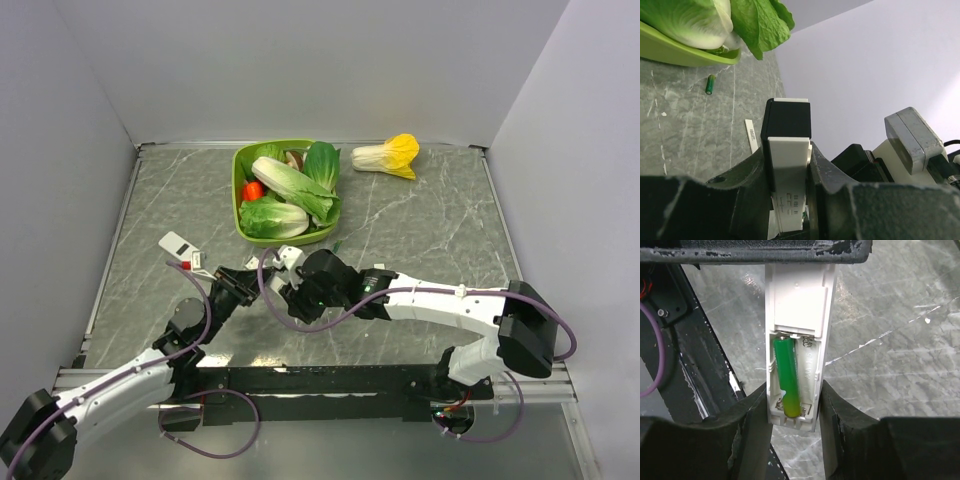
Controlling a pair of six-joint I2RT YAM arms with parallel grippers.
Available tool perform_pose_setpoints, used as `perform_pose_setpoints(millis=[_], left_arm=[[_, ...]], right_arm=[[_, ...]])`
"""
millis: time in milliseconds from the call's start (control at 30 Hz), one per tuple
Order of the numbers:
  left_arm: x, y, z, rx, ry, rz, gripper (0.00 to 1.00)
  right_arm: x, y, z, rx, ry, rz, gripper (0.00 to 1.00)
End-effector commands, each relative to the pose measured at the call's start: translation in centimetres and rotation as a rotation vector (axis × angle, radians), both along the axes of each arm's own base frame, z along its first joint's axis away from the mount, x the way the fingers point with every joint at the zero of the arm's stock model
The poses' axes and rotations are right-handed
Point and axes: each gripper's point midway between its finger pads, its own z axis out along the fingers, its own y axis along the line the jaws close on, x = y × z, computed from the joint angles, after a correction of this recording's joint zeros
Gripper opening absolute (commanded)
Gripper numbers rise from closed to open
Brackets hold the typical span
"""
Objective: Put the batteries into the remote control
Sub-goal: Place the remote control at the center of the board.
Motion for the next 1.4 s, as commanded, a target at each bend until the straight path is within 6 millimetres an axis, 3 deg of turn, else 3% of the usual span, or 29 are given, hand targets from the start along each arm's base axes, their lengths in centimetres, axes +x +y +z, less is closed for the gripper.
perform_pose_setpoints(millis=[0, 33, 100, 133, 167, 200, 233, 300, 433, 467, 533, 633, 867, 1133, 1200, 1367], left_arm=[[-1.1, 0.5, -5.2, 0.088, 0.079, -0.02, 0.24], [-1.2, 0.5, -5.9, 0.111, 0.102, -0.022, 0.43], [-1.0, 0.7, -5.6, 0.125, 0.104, -0.007, 0.6], [-1.0, 1.1, -7.4, 0.189, 0.158, 0.005, 0.74], [-0.9, 1.2, -6.5, 0.187, 0.148, 0.016, 0.79], [-0.7, 1.9, -7.3, 0.217, 0.172, 0.051, 0.84], [-0.5, 2.2, -6.8, 0.225, 0.175, 0.068, 0.92], [-0.4, 3.6, -7.4, 0.271, 0.228, 0.134, 0.97], [-0.6, 6.1, -8.0, 0.31, 0.316, 0.236, 0.97], [-0.5, 6.4, -7.1, 0.298, 0.311, 0.254, 0.97], [-0.8, 7.9, -7.8, 0.351, 0.353, 0.311, 0.98], [-0.8, 9.3, -6.2, 0.384, 0.348, 0.367, 0.97], [-1.1, 11.4, -5.4, 0.421, 0.358, 0.443, 0.94], [-1.2, 11.8, -6.3, 0.461, 0.391, 0.46, 0.93], [-1.1, 11.8, -6.3, 0.477, 0.389, 0.458, 0.93], [-1.0, 11.9, -5.3, 0.513, 0.36, 0.457, 0.94]], right_arm=[[0.9, 0.2, 1.1, -0.004, -0.056, 0.002, 0.0], [1.0, 0.0, 1.0, -0.012, -0.066, 0.009, 0.0], [0.9, -0.4, 0.5, -0.039, -0.07, 0.015, 0.0], [1.0, -0.9, 0.0, -0.058, -0.073, 0.021, 0.0], [0.7, -1.1, -0.4, -0.072, -0.073, 0.045, 0.0], [0.5, -1.7, -1.2, -0.102, -0.064, 0.06, 0.0], [0.5, -2.1, -1.6, -0.118, -0.07, 0.083, 0.0], [0.0, -2.7, -2.7, -0.155, -0.05, 0.118, 0.0], [-0.5, -3.4, -5.0, -0.218, -0.009, 0.19, 0.0], [-0.6, -3.5, -5.4, -0.229, 0.004, 0.201, 0.0], [-1.0, -3.6, -6.0, -0.252, 0.012, 0.241, 0.0], [-1.4, -3.6, -7.6, -0.294, 0.044, 0.303, 0.0], [-1.9, -3.6, -9.6, -0.36, 0.087, 0.387, 0.0], [-1.7, -3.6, -11.2, -0.436, 0.121, 0.429, 0.23], [-1.8, -3.8, -11.5, -0.457, 0.13, 0.43, 0.35], [-1.6, -4.3, -11.3, -0.492, 0.128, 0.431, 0.52]])
